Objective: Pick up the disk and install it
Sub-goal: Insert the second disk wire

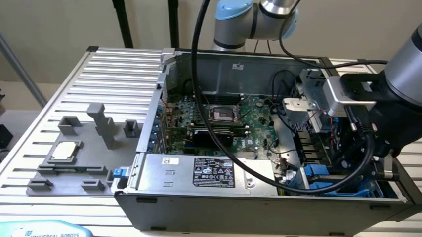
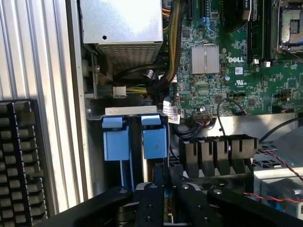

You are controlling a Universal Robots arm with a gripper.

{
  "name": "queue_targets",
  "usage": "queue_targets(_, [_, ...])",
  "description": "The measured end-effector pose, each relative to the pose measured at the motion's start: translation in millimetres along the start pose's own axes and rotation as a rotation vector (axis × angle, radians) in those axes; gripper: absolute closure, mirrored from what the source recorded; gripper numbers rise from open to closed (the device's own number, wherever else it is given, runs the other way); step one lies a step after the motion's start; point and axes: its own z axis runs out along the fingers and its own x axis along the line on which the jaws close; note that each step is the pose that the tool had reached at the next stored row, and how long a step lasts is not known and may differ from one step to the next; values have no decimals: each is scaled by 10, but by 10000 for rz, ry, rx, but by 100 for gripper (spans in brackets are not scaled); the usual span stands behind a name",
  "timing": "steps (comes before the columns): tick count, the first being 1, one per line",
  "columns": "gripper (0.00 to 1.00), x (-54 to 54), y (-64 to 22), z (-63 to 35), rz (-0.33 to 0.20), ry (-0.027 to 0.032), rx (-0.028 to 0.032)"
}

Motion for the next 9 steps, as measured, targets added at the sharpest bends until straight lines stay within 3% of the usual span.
queue_targets(9, [83,-11,0,1,-3,5,0])
